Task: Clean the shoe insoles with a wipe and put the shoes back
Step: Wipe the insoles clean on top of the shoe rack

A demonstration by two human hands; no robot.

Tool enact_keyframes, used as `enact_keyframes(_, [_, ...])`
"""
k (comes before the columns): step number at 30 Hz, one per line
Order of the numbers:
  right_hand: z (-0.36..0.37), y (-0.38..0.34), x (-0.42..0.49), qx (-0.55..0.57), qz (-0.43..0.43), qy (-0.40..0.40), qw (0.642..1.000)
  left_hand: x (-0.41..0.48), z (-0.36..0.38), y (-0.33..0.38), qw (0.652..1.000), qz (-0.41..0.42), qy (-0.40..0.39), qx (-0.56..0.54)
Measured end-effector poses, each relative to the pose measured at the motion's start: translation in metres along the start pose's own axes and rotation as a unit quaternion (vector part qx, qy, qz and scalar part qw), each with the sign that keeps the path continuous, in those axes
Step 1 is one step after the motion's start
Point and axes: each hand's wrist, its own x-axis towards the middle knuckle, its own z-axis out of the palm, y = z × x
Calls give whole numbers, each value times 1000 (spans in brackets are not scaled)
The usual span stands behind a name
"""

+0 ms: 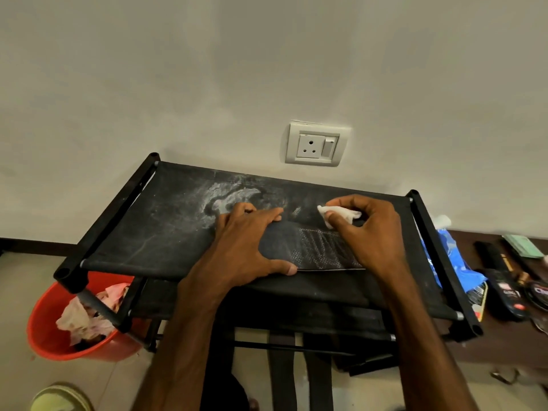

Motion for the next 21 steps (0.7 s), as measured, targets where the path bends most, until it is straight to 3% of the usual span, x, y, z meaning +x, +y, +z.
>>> enact_keyframes(12, [27, -8, 11, -106, -44, -111, 987, -1, -1, 0, 998, 9, -24, 49])
enact_keyframes(21, [34, -12, 19, -211, -20, -202, 956, -1, 1, -1, 999, 2, -18, 43])
